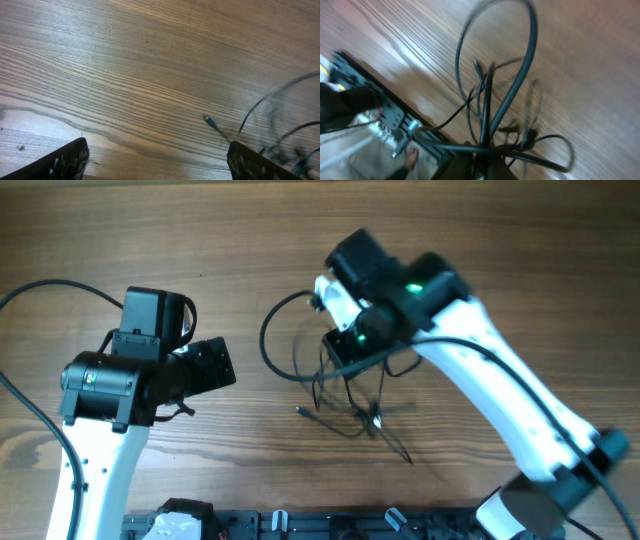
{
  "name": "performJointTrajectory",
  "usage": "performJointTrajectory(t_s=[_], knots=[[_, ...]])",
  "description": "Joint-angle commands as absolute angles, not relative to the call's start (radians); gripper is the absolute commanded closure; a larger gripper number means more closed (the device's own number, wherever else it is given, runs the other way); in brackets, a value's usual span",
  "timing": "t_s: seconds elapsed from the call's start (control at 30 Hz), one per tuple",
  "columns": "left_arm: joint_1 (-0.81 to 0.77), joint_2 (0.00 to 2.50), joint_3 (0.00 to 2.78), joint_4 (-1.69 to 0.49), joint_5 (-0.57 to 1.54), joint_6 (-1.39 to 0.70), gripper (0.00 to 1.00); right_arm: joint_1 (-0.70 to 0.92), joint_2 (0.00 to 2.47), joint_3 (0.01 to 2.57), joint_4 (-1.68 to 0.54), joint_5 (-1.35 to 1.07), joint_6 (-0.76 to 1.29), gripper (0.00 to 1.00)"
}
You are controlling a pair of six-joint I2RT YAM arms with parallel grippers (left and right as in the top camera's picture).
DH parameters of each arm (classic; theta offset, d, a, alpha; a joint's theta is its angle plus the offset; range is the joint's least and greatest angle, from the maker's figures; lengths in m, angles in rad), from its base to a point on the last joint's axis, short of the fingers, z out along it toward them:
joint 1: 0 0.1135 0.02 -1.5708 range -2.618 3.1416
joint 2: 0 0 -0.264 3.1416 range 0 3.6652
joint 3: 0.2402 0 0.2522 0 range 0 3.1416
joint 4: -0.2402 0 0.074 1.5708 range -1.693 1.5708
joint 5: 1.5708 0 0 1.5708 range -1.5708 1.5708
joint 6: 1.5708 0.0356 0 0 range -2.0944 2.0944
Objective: Untangle cables
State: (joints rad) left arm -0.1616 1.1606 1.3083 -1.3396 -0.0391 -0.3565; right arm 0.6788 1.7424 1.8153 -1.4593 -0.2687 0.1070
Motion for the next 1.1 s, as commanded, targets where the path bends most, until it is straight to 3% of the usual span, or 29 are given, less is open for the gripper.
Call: performJointTrajectory(t_s=[0.0,0.07,0.17,0.3,0.33,0.37,0.43,0.47,0.63,0.73,0.83,1.07], knots=[[-0.157,1.165,1.308,-1.336,-0.034,-0.345,0.10,0.681,1.741,1.827,-1.409,-0.291,0.104,0.80],[-0.157,1.165,1.308,-1.337,-0.034,-0.345,0.10,0.670,1.737,1.854,-1.353,-0.262,0.104,0.82],[-0.157,1.165,1.308,-1.336,-0.034,-0.345,0.10,0.646,1.736,1.914,-1.271,-0.227,0.104,0.94],[-0.157,1.165,1.308,-1.337,-0.034,-0.345,0.10,0.593,1.736,2.014,-1.190,-0.225,0.108,0.92],[-0.157,1.165,1.308,-1.337,-0.034,-0.345,0.10,0.586,1.736,2.019,-1.194,-0.224,0.108,0.78],[-0.157,1.165,1.308,-1.337,-0.034,-0.345,0.10,0.580,1.736,2.019,-1.210,-0.224,0.108,0.48],[-0.157,1.165,1.308,-1.337,-0.034,-0.345,0.09,0.576,1.743,2.007,-1.272,-0.223,0.109,0.11],[-0.157,1.165,1.308,-1.337,-0.034,-0.345,0.09,0.576,1.744,1.996,-1.314,-0.210,0.126,0.01],[-0.157,1.165,1.308,-1.336,-0.025,-0.301,0.09,0.576,1.758,1.850,-1.611,0.026,0.358,0.00],[-0.157,1.165,1.308,-1.337,0.129,-0.112,0.09,0.577,1.750,1.754,-1.609,-0.029,0.404,0.00],[-0.161,1.172,1.307,-1.348,0.476,0.160,0.09,0.578,1.726,1.711,-1.609,0.006,0.459,0.00],[-0.245,1.238,1.211,-1.272,0.534,0.240,0.08,0.579,1.487,1.711,-1.534,0.170,0.480,0.00]])
